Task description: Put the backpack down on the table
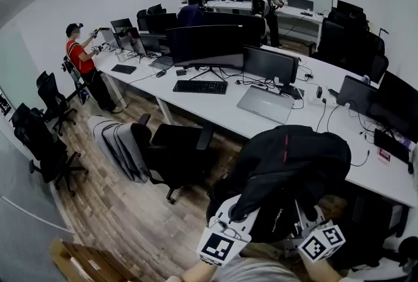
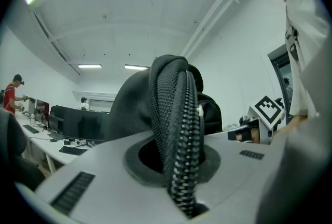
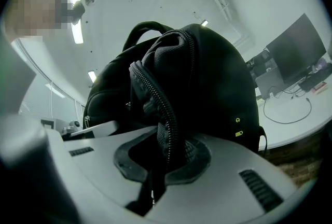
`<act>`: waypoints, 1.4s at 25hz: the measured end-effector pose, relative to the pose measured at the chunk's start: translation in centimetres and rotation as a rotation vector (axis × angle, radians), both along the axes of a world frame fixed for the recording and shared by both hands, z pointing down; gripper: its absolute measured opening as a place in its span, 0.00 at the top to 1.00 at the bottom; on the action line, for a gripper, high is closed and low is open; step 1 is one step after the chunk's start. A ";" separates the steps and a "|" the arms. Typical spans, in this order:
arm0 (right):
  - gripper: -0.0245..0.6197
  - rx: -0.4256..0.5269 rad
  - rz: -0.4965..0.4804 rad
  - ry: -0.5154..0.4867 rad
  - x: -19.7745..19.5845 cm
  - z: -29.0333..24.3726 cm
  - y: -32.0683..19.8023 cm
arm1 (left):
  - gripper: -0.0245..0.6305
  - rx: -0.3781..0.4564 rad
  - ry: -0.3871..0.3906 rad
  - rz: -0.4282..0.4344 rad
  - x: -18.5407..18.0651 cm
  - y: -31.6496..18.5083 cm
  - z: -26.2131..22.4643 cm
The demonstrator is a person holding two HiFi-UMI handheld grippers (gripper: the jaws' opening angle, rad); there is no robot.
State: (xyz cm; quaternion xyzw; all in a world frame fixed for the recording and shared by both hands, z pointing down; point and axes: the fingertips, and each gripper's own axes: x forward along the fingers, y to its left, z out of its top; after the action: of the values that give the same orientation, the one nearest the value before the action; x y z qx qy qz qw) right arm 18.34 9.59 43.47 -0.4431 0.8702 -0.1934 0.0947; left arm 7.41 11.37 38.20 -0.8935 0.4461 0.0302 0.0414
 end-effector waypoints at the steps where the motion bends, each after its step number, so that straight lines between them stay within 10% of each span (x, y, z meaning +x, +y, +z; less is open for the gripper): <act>1: 0.91 -0.002 0.002 0.000 -0.6 0.0 -0.6 | 0.93 -0.001 0.002 0.002 -0.6 -0.6 0.0; 35: 0.91 -0.003 -0.175 -0.024 -7.6 -1.2 -24.9 | 0.93 0.009 0.002 -0.172 -7.1 -23.0 -1.4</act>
State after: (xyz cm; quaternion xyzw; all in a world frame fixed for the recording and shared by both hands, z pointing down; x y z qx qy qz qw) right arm 10.72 -15.32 42.29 -0.3634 0.9040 -0.2077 0.0870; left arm 0.32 -11.67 36.79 -0.8515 0.5213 0.0295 0.0473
